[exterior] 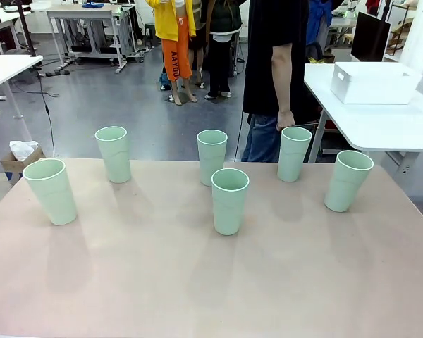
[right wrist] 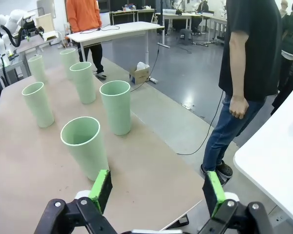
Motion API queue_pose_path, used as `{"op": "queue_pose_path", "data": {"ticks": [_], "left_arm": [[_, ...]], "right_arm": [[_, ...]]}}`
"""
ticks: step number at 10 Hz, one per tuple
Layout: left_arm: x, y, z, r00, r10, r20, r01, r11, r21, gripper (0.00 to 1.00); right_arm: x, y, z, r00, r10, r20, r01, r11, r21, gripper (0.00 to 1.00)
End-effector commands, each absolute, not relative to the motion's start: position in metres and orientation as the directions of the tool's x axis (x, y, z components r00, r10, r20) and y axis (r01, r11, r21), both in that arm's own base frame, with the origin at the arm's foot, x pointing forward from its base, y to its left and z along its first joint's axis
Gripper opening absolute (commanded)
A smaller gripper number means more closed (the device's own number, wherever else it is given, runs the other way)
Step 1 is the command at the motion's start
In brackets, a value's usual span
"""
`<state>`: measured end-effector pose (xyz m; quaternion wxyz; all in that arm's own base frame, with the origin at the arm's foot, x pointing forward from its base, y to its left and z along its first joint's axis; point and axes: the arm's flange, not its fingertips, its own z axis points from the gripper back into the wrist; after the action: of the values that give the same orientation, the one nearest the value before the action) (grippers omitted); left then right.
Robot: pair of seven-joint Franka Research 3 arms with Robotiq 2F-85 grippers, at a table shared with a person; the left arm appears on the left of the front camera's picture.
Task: Stack the cups and store them in the basket.
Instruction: Pick up two Reusable plastic cups , one in each hand.
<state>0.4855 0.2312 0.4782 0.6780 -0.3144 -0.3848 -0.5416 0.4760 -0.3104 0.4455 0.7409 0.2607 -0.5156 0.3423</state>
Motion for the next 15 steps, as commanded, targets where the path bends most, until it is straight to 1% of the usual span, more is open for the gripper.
{"op": "queue_pose_path", "data": {"ticks": [1, 5, 6, 15], "left_arm": [[0.474, 0.23, 0.474, 0.097, -0.486, 0.869, 0.977, 0.215, 0.011, 1.0], [0.471, 0.23, 0.485, 0.101, -0.475, 0.874, 0.977, 0.215, 0.004, 1.0], [0.478, 0.235, 0.476, 0.117, -0.487, 0.866, 0.975, 0.224, -0.006, 1.0], [0.478, 0.235, 0.476, 0.117, -0.487, 0.866, 0.975, 0.224, -0.006, 1.0]], "right_arm": [[0.465, -0.304, 0.446, 0.192, 0.245, 0.95, -0.786, 0.618, -0.001, 1.0], [0.471, -0.302, 0.451, 0.19, 0.239, 0.952, -0.78, 0.626, -0.001, 1.0], [0.475, -0.308, 0.447, 0.229, 0.237, 0.944, -0.779, 0.627, 0.031, 1.0], [0.475, -0.308, 0.447, 0.229, 0.237, 0.944, -0.779, 0.627, 0.031, 1.0]]}}
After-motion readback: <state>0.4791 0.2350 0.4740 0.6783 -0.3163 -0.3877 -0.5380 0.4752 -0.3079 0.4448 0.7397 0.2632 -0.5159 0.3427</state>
